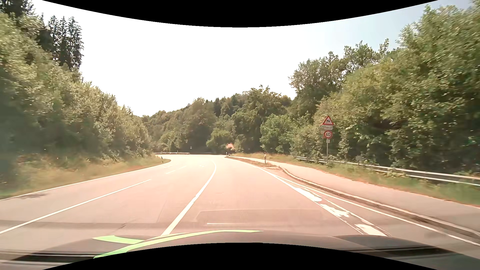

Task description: Follow the waypoints while adhering to traffic rules and regulations

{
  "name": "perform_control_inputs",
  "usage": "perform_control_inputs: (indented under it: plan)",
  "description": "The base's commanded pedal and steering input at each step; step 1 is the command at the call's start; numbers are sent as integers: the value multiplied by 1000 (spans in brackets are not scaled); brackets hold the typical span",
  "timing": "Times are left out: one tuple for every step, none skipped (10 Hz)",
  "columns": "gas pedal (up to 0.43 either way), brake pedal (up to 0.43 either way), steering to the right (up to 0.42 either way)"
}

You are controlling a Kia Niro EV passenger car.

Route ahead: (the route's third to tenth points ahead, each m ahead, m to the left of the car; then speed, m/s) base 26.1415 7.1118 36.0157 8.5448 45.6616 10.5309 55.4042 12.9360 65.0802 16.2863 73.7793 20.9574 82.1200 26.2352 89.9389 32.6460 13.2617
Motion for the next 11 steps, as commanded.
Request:
perform_control_inputs:
  plan:
    - [0,0,-9]
    - [0,0,-9]
    - [0,0,-10]
    - [0,0,-11]
    - [0,0,-12]
    - [0,0,-14]
    - [0,0,-15]
    - [0,0,-18]
    - [0,0,-21]
    - [0,0,-24]
    - [0,0,-26]
